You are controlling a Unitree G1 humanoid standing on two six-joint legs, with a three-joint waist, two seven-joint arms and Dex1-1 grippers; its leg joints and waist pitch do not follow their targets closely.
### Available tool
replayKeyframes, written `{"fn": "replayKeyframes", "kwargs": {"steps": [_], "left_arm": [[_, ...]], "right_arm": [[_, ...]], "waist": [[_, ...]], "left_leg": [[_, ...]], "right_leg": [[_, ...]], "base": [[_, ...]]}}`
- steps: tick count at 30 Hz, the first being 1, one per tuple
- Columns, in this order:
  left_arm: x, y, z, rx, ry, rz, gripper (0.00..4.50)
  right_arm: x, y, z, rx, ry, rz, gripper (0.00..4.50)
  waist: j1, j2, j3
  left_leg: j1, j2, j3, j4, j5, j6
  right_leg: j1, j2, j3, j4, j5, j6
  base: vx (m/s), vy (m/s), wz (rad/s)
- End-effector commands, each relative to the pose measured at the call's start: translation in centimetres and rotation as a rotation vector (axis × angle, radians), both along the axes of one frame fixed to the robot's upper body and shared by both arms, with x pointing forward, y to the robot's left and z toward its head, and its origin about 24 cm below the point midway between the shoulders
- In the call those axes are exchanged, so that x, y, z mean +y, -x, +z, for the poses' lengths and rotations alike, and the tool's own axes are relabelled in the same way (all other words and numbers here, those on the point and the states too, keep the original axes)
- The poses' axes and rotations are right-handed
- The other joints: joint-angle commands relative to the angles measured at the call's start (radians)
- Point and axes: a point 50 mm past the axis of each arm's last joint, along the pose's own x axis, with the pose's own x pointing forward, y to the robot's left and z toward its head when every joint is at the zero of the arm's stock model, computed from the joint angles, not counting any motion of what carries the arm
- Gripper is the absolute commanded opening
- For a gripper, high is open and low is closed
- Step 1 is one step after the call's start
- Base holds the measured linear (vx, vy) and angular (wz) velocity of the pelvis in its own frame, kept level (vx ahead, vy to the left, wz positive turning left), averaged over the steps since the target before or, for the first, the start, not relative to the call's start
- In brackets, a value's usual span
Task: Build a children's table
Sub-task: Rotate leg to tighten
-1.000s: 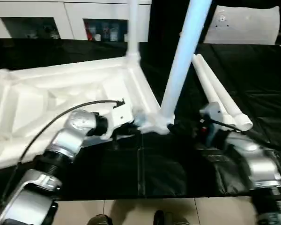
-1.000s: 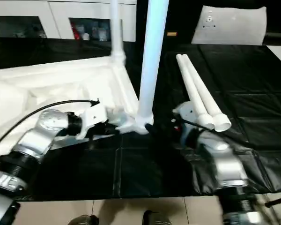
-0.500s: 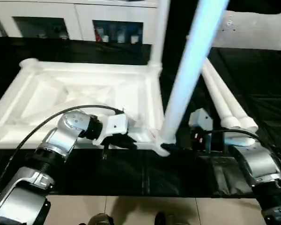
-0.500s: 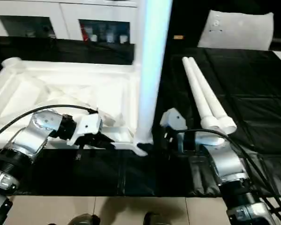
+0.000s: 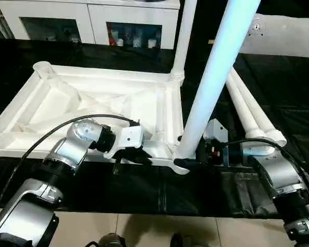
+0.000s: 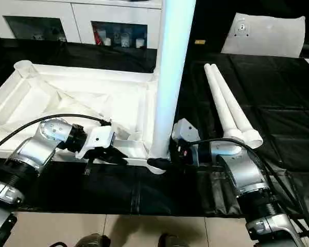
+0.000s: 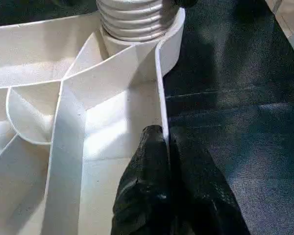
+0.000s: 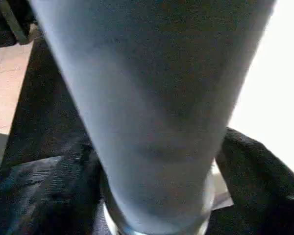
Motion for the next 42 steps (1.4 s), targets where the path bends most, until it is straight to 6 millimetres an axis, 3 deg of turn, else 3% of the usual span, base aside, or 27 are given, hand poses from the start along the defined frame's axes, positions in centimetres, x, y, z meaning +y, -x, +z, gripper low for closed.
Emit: {"fn": "replayKeyframes", "kwargs": {"steps": [1,11,13,15,16,19,21,27,31,32,33,35,37,39,41,42], "left_arm": [[-1.0,0.6,-0.4,0.012,-0.054,-0.11,0.0],[-0.8,0.4,-0.4,0.01,-0.059,-0.097,0.0],[-0.5,0.4,-0.4,0.017,-0.054,-0.083,0.0],[-0.5,0.4,-0.4,0.018,-0.053,-0.079,0.0],[-0.4,0.4,-0.4,0.02,-0.05,-0.069,0.0],[-0.3,0.4,-0.4,0.026,-0.043,-0.054,0.0],[-0.2,0.4,-0.5,0.028,-0.038,-0.043,0.0],[-0.2,0.5,-0.6,0.029,-0.025,-0.017,0.0],[-0.2,0.4,-0.8,0.019,-0.014,0.037,0.0],[-0.2,0.3,-0.8,0.015,-0.005,0.063,0.0],[-0.4,0.1,-0.9,0.009,0.007,0.108,0.0],[-0.6,-0.1,-0.9,0.002,0.028,0.16,0.0],[-2.1,-0.6,-0.8,0.001,0.13,0.319,0.0],[-3.5,-0.8,-0.6,-0.008,0.19,0.413,0.0],[-5.3,-0.9,-0.5,-0.007,0.261,0.506,0.0],[-6.1,-0.9,-0.4,-0.006,0.281,0.542,0.0]], "right_arm": [[-0.4,-0.1,-0.1,0.008,0.018,-0.008,3.15],[-0.3,0.3,-0.8,0.062,-0.001,-0.019,2.67],[0.0,0.4,-1.3,0.104,-0.038,-0.054,2.66],[0.1,0.5,-1.5,0.114,-0.049,-0.064,2.65],[0.1,0.6,-1.9,0.132,-0.066,-0.086,2.65],[0.2,0.7,-2.3,0.149,-0.083,-0.119,2.65],[0.4,0.6,-2.5,0.174,-0.114,-0.166,2.65],[0.9,1.0,-3.2,0.188,-0.124,-0.189,2.65],[1.3,1.3,-3.6,0.18,-0.109,-0.199,2.65],[1.4,1.3,-3.7,0.176,-0.108,-0.215,2.64],[1.4,1.2,-3.8,0.168,-0.107,-0.243,2.64],[1.5,1.0,-3.9,0.156,-0.107,-0.286,2.64],[1.7,0.1,-4.4,0.126,-0.125,-0.467,2.64],[2.1,-0.6,-4.7,0.121,-0.152,-0.606,2.64],[3.0,-1.3,-5.1,0.154,-0.202,-0.759,2.64],[3.5,-1.6,-5.2,0.171,-0.224,-0.813,2.64]], "waist": [[-0.004,-0.001,-0.076],[-0.004,-0.001,-0.075],[0.0,0.013,-0.073],[-0.002,0.009,-0.072],[-0.001,0.014,-0.07],[-0.004,0.013,-0.068],[-0.003,0.022,-0.066],[-0.009,0.018,-0.055],[-0.013,0.018,-0.054],[-0.012,0.026,-0.055],[-0.015,0.023,-0.055],[-0.017,0.024,-0.054],[-0.026,0.022,-0.051],[-0.04,0.012,-0.049],[-0.047,0.014,-0.049],[-0.058,0.017,-0.051]], "left_leg": [[0.009,0.037,-0.001,-0.065,-0.153,0.08],[0.01,0.038,-0.002,-0.066,-0.162,0.077],[0.01,0.038,-0.004,-0.068,-0.176,0.069],[0.01,0.038,-0.003,-0.069,-0.185,0.067],[0.011,0.038,-0.004,-0.071,-0.208,0.057],[0.012,0.037,-0.006,-0.074,-0.234,0.045],[0.013,0.037,-0.008,-0.076,-0.256,0.035],[0.027,0.036,-0.015,-0.085,-0.363,0.008],[0.026,0.038,-0.017,-0.087,-0.361,0.008],[0.028,0.037,-0.017,-0.087,-0.369,0.006],[0.029,0.038,-0.016,-0.088,-0.377,0.004],[0.033,0.037,-0.018,-0.088,-0.4,-0.002],[0.034,0.035,-0.02,-0.087,-0.417,-0.013],[0.035,0.026,-0.027,-0.082,-0.438,-0.006],[0.031,0.028,-0.028,-0.084,-0.437,-0.007],[0.03,0.028,-0.032,-0.084,-0.447,-0.006]], "right_leg": [[0.061,-0.064,0.047,-0.056,-0.251,-0.226],[0.06,-0.064,0.047,-0.058,-0.263,-0.223],[0.06,-0.064,0.046,-0.058,-0.254,-0.23],[0.06,-0.063,0.046,-0.061,-0.257,-0.23],[0.059,-0.064,0.046,-0.064,-0.276,-0.228],[0.059,-0.063,0.044,-0.068,-0.317,-0.218],[0.057,-0.064,0.045,-0.071,-0.336,-0.213],[0.051,-0.069,0.044,-0.09,-0.502,-0.168],[0.05,-0.068,0.045,-0.089,-0.486,-0.167],[0.049,-0.068,0.045,-0.09,-0.493,-0.167],[0.048,-0.068,0.045,-0.093,-0.501,-0.165],[0.044,-0.068,0.043,-0.096,-0.538,-0.155],[0.04,-0.068,0.038,-0.102,-0.602,-0.134],[0.039,-0.067,0.023,-0.121,-0.701,-0.084],[0.039,-0.07,0.022,-0.122,-0.703,-0.077],[0.038,-0.069,0.015,-0.128,-0.698,-0.072]], "base": [[0.0,0.0,0.0],[0.0,0.0,0.0],[0.0,0.0,0.0],[0.0,0.0,0.0],[0.0,0.0,0.0],[0.0,0.0,0.0],[0.0,0.0,0.0],[0.0,0.0,0.0],[0.0,0.0,0.0],[0.0,0.0,0.0],[0.0,0.0,0.0],[0.0,0.0,0.0],[0.0,0.0,0.0],[0.0,0.0,0.0],[0.0,0.0,0.0],[0.0,0.0,0.0]]}}
